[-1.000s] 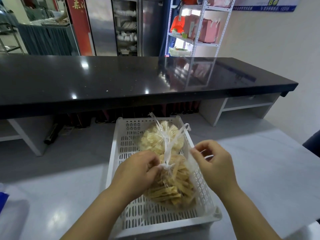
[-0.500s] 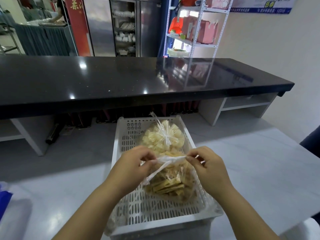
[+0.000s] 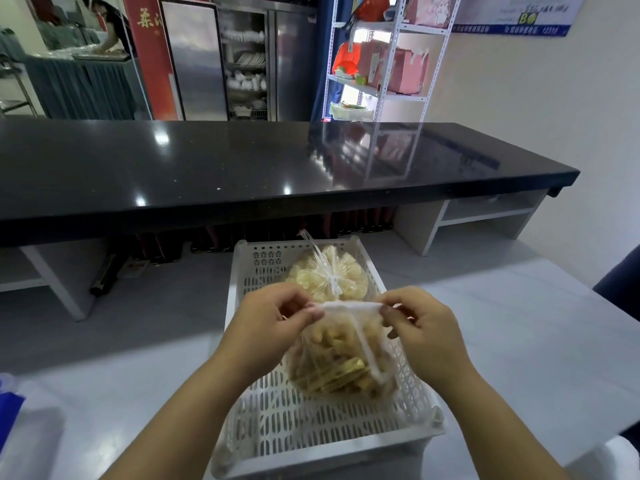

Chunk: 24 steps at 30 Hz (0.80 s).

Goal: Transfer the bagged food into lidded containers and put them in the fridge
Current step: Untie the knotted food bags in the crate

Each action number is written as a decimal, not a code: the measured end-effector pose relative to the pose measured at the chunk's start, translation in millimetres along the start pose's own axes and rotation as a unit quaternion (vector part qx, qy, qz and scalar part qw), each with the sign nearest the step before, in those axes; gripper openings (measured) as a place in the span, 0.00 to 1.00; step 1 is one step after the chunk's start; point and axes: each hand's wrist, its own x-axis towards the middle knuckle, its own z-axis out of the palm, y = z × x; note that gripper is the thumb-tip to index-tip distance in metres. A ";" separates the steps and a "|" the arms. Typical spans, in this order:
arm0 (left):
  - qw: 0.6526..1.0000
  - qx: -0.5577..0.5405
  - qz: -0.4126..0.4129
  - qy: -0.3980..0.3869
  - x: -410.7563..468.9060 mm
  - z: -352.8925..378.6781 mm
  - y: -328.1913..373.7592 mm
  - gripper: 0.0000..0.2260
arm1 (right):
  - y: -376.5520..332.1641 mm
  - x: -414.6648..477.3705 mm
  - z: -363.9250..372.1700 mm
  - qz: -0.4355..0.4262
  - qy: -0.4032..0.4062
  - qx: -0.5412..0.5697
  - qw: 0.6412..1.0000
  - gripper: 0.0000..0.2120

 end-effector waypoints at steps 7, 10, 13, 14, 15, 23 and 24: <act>0.999 -0.012 -0.033 -0.021 -3.9 8.5 1.6 0.03 | -15.7 -2.5 -1.9 0.072 -0.146 0.013 0.987 0.12; 0.997 0.066 -0.011 -0.037 -3.5 12.3 5.0 0.03 | -22.8 -1.3 4.7 -0.012 -0.142 -0.132 0.981 0.07; 0.994 0.106 0.006 -0.010 -2.5 10.1 10.6 0.06 | -23.9 -1.2 9.0 0.009 -0.024 -0.063 0.998 0.08; 0.995 0.099 0.002 0.015 -2.1 8.2 11.5 0.06 | -23.9 -0.4 8.1 0.038 0.017 -0.018 0.999 0.09; 0.995 0.089 -0.007 0.042 -1.6 5.9 12.0 0.06 | -24.1 0.4 5.9 0.063 0.053 0.022 0.996 0.10; 0.987 0.088 -0.077 0.113 -5.5 0.0 14.9 0.04 | -29.6 -5.9 -6.5 0.218 0.097 0.233 0.943 0.08; 0.990 0.059 -0.086 0.101 -5.4 -0.1 15.8 0.02 | -31.3 -5.5 -9.6 0.245 0.062 0.292 0.923 0.07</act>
